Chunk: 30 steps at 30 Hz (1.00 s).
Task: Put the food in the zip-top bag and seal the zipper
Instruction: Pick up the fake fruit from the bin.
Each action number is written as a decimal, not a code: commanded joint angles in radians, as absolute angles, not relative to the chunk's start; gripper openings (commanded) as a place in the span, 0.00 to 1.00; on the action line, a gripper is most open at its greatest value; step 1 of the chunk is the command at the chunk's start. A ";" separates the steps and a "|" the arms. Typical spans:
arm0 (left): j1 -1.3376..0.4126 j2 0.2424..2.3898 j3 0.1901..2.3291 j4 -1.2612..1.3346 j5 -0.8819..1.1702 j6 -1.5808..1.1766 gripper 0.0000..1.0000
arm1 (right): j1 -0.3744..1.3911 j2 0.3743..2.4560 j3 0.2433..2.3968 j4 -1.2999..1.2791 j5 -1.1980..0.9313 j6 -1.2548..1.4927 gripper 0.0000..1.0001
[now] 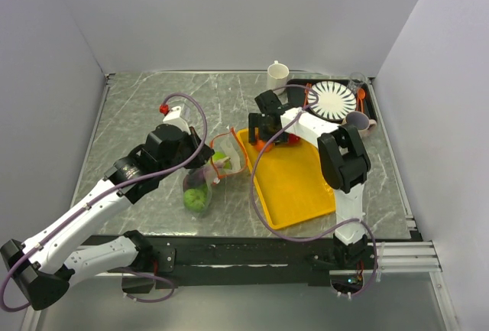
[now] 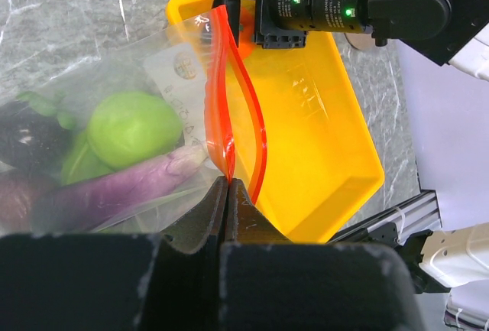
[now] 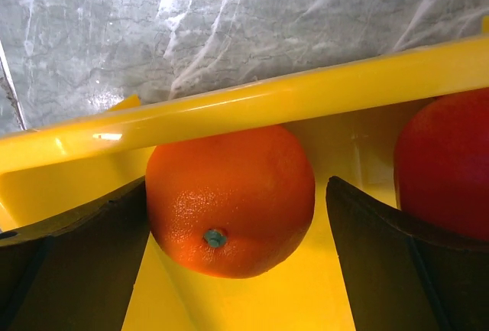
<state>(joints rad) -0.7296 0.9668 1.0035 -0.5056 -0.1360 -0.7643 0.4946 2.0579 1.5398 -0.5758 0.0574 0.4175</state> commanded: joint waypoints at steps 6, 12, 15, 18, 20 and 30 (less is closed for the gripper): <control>-0.727 0.966 1.019 -0.472 -0.121 -0.759 0.01 | 0.486 2.003 1.513 -0.508 0.071 0.417 0.66; -0.726 0.956 1.008 -0.468 -0.123 -0.762 0.01 | 0.486 1.882 1.422 -0.485 0.040 0.426 0.44; -0.727 0.960 1.006 -0.469 -0.123 -0.761 0.01 | 0.488 1.786 1.373 -0.483 0.023 0.437 0.43; -0.727 0.960 1.000 -0.463 -0.115 -0.762 0.01 | 0.494 1.669 1.316 -0.489 0.003 0.457 0.43; -0.727 0.962 0.994 -0.456 -0.112 -0.764 0.01 | 0.508 1.576 1.277 -0.476 -0.047 0.474 0.43; -0.727 0.980 0.999 -0.448 -0.103 -0.755 0.01 | 0.686 1.404 1.261 -0.388 -0.167 0.554 0.46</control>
<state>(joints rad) -0.7296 0.9794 0.9871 -0.4831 -0.1135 -0.7666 0.6159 1.4071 1.2472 -0.4389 -0.1242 0.5148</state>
